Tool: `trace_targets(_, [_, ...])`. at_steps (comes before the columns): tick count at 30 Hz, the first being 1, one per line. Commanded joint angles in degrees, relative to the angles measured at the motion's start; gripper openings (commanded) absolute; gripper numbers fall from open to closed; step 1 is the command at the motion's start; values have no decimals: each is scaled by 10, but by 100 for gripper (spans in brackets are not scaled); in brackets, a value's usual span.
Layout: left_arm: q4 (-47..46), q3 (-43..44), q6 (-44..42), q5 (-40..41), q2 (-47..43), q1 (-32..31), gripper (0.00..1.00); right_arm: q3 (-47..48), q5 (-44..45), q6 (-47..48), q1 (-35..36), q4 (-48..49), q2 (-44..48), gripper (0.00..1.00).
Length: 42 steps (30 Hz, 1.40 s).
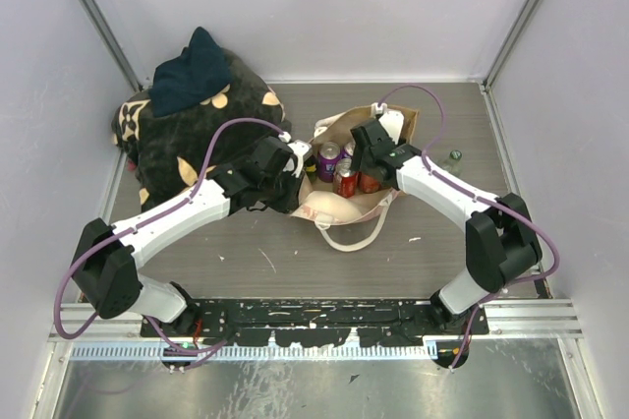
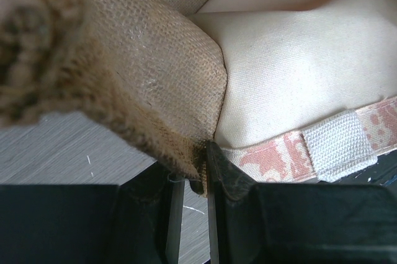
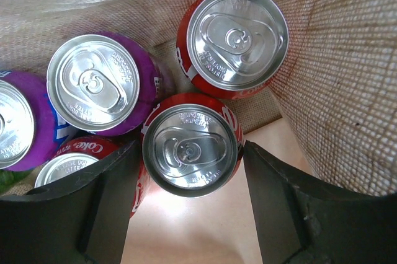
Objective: Take the beverage out of the canvas bag
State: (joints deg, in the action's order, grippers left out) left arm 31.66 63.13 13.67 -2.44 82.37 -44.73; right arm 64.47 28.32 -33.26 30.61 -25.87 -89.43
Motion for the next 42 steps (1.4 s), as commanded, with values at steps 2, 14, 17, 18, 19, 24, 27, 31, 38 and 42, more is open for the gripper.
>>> trace_targets(2, [32, 7, -7, 1, 13, -3, 27, -5, -2, -11, 0, 5, -15, 69])
trace_targets(14, [31, 3, -5, 7, 10, -3, 26, -15, -63, -2, 0, -18, -46, 50])
trace_targets(17, [34, 6, -7, 7, 10, -3, 27, -16, -88, 10, 0, -36, -45, 56])
trace_targets(18, [34, 6, -6, 8, 10, -3, 26, -16, -92, 11, 1, -43, -45, 60])
trace_targets(19, [34, 7, -7, 8, 10, -3, 27, -17, -93, 14, 3, -50, -46, 65])
trace_targets(24, [36, 10, -10, 7, 13, -3, 27, -25, -100, 14, 7, -68, -55, 72])
trace_targets(27, [37, 11, -10, 5, 14, -3, 27, -24, -102, 14, 11, -72, -64, 74])
trace_targets(31, [37, 13, -10, 6, 14, -3, 27, -25, -94, 15, 16, -76, -74, 70])
trace_targets(38, [34, 14, -10, 6, 17, -3, 27, -10, -75, 17, 16, -80, -73, 1])
trace_targets(42, [31, 13, -10, 6, 18, -3, 27, 15, -48, 34, 16, -74, -40, 0])
